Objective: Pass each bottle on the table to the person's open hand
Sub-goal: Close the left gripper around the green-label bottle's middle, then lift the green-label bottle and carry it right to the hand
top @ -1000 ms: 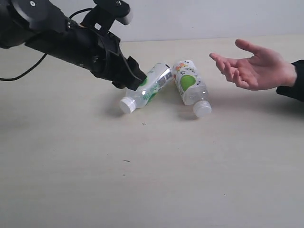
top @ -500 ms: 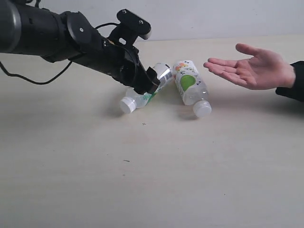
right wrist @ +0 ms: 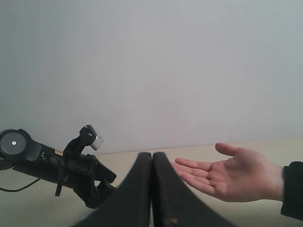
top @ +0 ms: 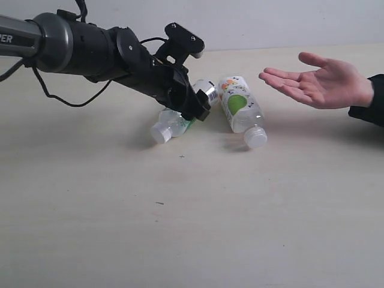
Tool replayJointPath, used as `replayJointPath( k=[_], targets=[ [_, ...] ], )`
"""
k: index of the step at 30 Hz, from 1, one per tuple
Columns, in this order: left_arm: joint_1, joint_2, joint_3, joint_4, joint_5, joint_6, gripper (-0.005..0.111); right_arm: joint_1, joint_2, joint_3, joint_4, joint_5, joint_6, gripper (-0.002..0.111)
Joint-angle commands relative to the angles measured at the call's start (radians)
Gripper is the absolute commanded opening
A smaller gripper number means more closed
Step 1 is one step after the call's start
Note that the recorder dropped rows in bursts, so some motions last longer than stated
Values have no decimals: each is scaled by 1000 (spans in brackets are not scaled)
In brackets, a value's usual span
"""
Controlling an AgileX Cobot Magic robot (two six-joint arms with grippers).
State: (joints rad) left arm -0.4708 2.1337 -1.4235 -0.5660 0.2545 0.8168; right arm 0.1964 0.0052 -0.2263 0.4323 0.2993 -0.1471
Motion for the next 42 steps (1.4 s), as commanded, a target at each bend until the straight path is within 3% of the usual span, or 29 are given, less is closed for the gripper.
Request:
replayJointPath(
  k=[1,22,26,30,32,42],
  targets=[
    [-8,32,-21,13,1,-10,74,2,-5,4,-6,-3,-7,0],
    [-6,83,-21,29,5,-10,72,2,-5,4,-6,-3,-7,0],
    [-6,83,-21,29,14,-10,50,2,-5,4,-6,-1,-7,0],
    [-6,72,-21,29,14,-10,12,2,-5,2,-6,20,-7,0],
    [-6,57,-21,38,10,-10,0,2,-5,2,-6,20,-7,0],
    [-6,-112,-21,52,8,-83,1,2,-5,2,-3,19,-7,0]
  ],
)
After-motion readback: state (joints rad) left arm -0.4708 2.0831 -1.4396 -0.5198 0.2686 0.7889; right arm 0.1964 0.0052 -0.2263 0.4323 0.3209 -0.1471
